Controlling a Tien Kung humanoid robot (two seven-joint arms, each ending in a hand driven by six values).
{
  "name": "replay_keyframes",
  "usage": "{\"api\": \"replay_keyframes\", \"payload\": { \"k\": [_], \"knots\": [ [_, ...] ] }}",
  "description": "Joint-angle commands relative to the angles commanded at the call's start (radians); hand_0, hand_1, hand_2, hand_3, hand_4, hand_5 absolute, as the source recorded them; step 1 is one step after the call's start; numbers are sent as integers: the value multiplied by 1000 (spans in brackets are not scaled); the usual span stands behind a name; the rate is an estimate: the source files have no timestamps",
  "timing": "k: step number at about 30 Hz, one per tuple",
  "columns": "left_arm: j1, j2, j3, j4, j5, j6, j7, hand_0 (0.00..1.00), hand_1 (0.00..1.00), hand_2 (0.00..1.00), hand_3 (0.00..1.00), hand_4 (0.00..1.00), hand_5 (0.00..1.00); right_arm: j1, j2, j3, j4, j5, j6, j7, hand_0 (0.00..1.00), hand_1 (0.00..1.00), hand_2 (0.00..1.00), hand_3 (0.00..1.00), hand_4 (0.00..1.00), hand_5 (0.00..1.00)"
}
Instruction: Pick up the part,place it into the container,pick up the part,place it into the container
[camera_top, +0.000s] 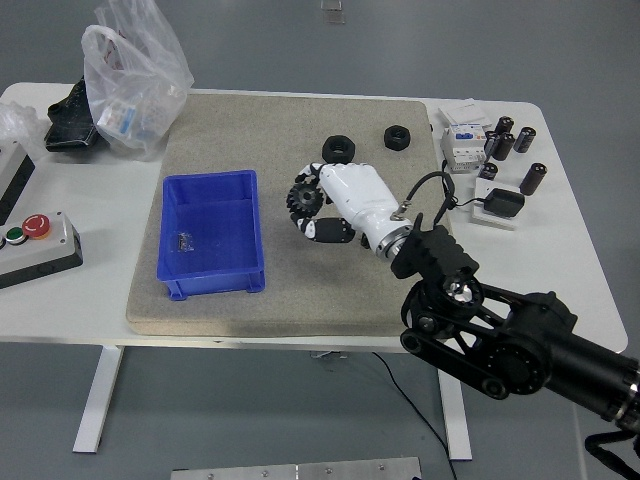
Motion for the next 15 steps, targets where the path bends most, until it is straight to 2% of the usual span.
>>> {"api": "replay_keyframes", "payload": {
  "k": [2,3,8,9,14,15],
  "knots": [
    [1,1,0,0,0,0,1,665,459,527,626,624,241,32,26,-45,9,-1,-3,5,246,440,268,445,129,67],
    [1,1,-1,0,0,0,2,664,459,526,626,624,241,49,39,-71,10,-1,-4,7,259,456,298,464,161,12],
    [0,3,2,0,-4,0,3,664,459,526,626,624,241,98,76,-178,-9,3,-1,11,259,456,298,464,161,12],
    [0,4,1,0,-3,0,3,664,460,528,626,623,241,103,82,-194,-17,2,-2,13,343,562,571,586,170,87],
    [1,4,2,0,-4,0,4,664,460,528,626,623,241,112,106,-222,-57,2,-3,10,343,562,571,586,170,87],
    [1,4,2,0,-4,0,4,665,461,527,626,623,241,112,109,-224,-62,3,-2,8,392,676,714,687,320,263]
  ]
}}
